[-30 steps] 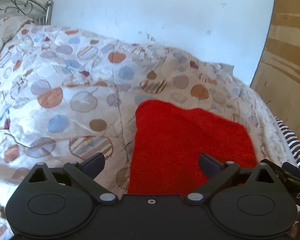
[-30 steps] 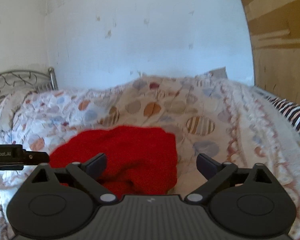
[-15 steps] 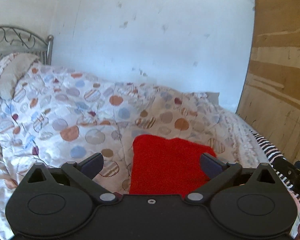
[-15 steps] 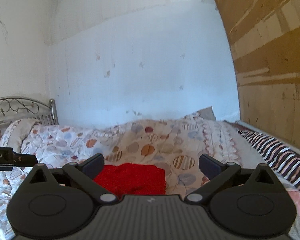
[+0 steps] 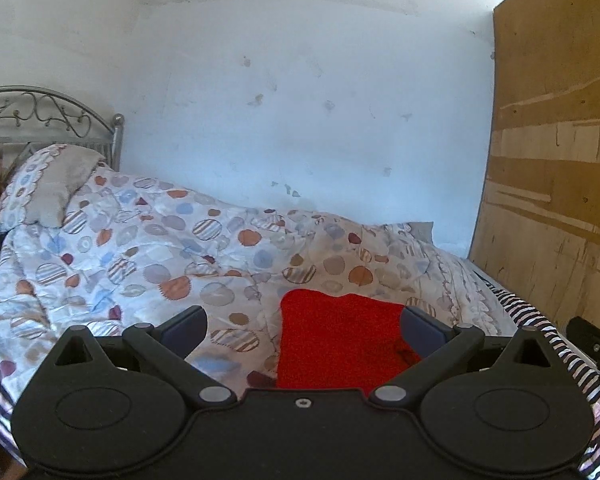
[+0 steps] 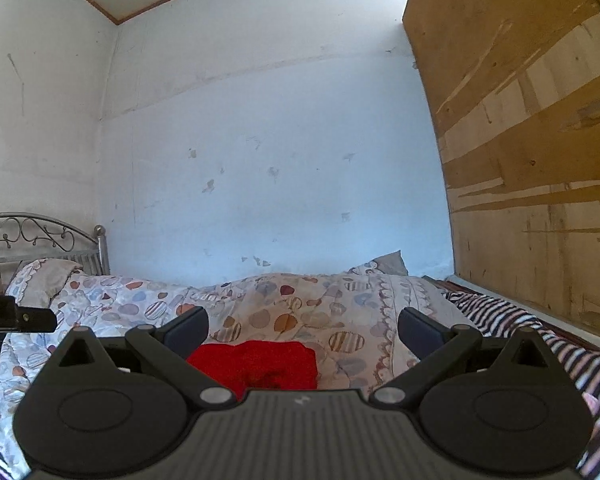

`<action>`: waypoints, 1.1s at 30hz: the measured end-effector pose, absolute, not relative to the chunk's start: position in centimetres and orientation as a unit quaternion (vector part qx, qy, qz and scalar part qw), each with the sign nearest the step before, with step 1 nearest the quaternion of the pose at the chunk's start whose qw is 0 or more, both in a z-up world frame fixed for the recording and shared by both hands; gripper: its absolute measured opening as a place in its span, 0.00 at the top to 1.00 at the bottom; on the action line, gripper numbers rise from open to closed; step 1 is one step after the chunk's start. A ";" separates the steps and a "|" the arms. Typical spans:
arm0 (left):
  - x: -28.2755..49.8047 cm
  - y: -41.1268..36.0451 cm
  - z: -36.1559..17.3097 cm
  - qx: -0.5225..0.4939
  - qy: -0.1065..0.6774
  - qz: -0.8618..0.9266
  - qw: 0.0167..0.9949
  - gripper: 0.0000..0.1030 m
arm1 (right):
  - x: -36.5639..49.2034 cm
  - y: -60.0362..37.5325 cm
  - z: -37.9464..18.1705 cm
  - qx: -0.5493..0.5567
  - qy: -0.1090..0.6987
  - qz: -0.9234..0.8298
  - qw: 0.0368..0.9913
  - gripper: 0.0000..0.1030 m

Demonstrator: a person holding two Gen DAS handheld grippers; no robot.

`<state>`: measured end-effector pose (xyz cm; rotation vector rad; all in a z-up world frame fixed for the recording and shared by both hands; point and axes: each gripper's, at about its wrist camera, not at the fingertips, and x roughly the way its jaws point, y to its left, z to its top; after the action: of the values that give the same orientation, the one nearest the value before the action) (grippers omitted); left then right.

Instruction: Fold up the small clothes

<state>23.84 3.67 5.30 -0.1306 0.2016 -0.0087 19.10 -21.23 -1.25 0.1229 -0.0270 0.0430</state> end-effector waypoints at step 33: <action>16.4 7.2 -2.3 -0.063 0.133 0.025 0.989 0.00 | 11.5 -19.1 -7.5 0.041 0.018 -0.014 0.999 0.00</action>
<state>16.43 7.21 -2.30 -0.1258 0.2665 0.0498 11.50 -19.13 -7.48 0.0812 0.0353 -0.0276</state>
